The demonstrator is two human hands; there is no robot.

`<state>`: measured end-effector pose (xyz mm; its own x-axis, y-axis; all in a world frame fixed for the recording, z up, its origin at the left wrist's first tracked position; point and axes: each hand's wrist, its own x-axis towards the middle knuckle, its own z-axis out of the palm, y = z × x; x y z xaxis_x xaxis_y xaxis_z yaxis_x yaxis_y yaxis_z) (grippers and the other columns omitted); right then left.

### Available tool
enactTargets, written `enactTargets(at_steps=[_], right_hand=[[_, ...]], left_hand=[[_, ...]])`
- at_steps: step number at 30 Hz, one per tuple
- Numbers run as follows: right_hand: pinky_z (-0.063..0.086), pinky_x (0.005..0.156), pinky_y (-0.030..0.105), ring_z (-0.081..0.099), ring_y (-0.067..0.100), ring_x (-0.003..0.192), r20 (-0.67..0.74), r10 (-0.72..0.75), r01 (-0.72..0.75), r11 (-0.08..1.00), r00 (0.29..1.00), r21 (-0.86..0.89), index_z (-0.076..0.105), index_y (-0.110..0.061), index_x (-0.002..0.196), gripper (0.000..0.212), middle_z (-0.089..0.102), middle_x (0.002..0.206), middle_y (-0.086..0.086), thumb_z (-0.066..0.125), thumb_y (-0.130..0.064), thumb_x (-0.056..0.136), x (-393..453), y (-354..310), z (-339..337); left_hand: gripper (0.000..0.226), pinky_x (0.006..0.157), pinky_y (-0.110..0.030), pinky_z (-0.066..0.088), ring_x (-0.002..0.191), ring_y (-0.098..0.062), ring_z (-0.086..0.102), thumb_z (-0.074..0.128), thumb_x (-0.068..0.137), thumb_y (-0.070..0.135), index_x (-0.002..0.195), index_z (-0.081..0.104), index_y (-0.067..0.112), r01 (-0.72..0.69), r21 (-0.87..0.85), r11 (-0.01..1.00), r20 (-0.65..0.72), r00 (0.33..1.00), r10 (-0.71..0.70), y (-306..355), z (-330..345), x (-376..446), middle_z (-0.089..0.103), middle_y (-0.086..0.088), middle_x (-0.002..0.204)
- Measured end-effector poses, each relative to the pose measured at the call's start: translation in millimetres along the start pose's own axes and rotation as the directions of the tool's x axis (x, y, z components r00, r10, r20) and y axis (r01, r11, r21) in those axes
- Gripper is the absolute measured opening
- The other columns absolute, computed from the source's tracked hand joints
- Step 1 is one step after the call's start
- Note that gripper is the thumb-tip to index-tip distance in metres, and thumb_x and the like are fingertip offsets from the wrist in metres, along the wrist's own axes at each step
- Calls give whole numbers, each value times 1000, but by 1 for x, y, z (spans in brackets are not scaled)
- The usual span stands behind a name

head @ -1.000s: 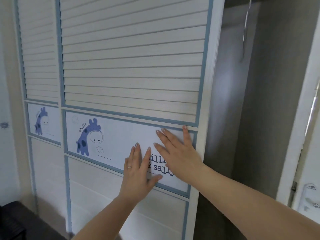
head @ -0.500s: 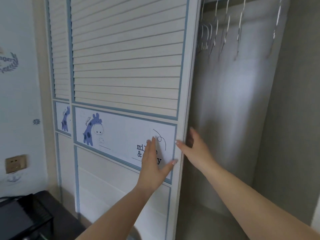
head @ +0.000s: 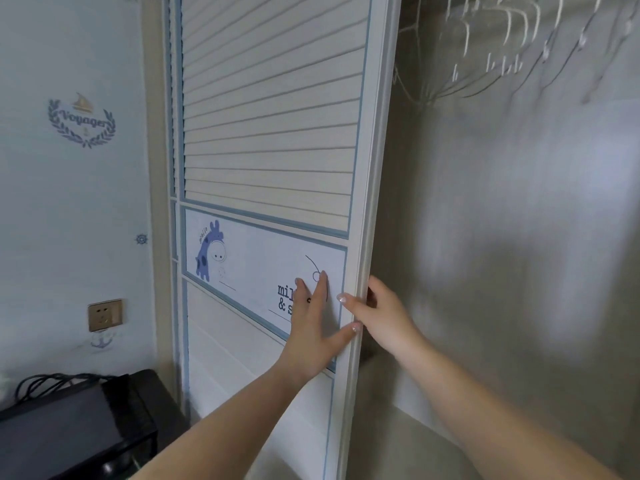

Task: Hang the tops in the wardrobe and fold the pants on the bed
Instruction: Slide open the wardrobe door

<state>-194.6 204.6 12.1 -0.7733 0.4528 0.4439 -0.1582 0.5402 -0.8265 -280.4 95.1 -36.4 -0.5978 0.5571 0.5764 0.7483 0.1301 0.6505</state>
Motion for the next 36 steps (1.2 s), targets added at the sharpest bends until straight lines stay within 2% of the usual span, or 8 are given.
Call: enactTargets(at_steps=[5, 8, 12, 16, 24, 29, 31, 36], right_hand=[[50, 93, 27, 53, 6, 118, -38, -92, 92, 996, 995, -8, 44, -32, 134, 51, 54, 130, -11, 61, -42, 88, 35, 12, 49], [32, 113, 35, 29, 11, 140, -30, -90, 90, 996, 995, -5, 18, -27, 150, 79, 29, 154, -7, 62, -44, 86, 51, 19, 77], [18, 115, 27, 9, 9, 146, 5, -7, 6, 999, 1000, 44, -5, -24, 152, 103, 7, 160, -6, 66, -50, 81, 71, 32, 102], [15, 109, 21, 7, 8, 145, 45, 21, -25, 996, 999, 83, -6, -21, 152, 110, 4, 160, -5, 69, -51, 78, 89, 34, 117], [27, 115, 33, 19, 11, 144, 105, 38, -55, 984, 994, 169, -2, -24, 152, 115, 15, 157, -7, 76, -49, 71, 113, 33, 133], [33, 81, 8, 34, -1, 112, 98, 75, -94, 975, 992, 201, 17, -28, 143, 99, 31, 118, -19, 78, -51, 68, 120, 34, 141], [34, 78, 13, 36, 1, 106, 94, 82, -98, 978, 992, 183, 22, -28, 136, 92, 32, 113, -17, 78, -54, 67, 122, 36, 143], [46, 86, 28, 50, 14, 115, 118, 85, -104, 980, 989, 168, 26, -27, 126, 86, 45, 126, -7, 77, -57, 64, 125, 40, 144]], left_hand=[[81, 115, -41, -3, 138, -9, -30, 43, 79, 72, 131, -19, 65, 33, 12, 999, 37, 999, -34, -35, -25, 18, -33, 13, 151], [73, 114, -38, -7, 136, -6, -33, 38, 85, 65, 129, -19, 66, 31, 37, 999, 61, 998, -33, -52, -38, 27, -37, 18, 146], [70, 112, -34, -9, 135, -5, -35, 40, 93, 54, 130, -18, 65, 36, 36, 999, 67, 997, -39, -71, -45, 36, -36, 16, 148], [69, 114, -33, -6, 137, -4, -31, 42, 97, 44, 133, -14, 63, 62, 6, 998, 49, 997, -62, -86, -53, 45, -32, 15, 151], [67, 120, -48, 4, 138, 0, -28, 38, 87, 58, 132, -12, 65, 126, -34, 992, 58, 991, -123, -102, -67, 57, -27, 14, 154], [64, 120, -44, 0, 138, 3, -25, 37, 87, 58, 131, -10, 65, 140, -33, 990, 39, 989, -139, -108, -73, 62, -23, 27, 149], [63, 120, -43, 1, 137, 6, -25, 37, 88, 59, 130, -9, 66, 138, -36, 990, 44, 990, -136, -109, -74, 63, -23, 37, 142], [62, 120, -46, 7, 135, 10, -24, 37, 87, 61, 127, -9, 71, 147, -37, 988, 31, 989, -146, -109, -72, 62, -22, 25, 151]])
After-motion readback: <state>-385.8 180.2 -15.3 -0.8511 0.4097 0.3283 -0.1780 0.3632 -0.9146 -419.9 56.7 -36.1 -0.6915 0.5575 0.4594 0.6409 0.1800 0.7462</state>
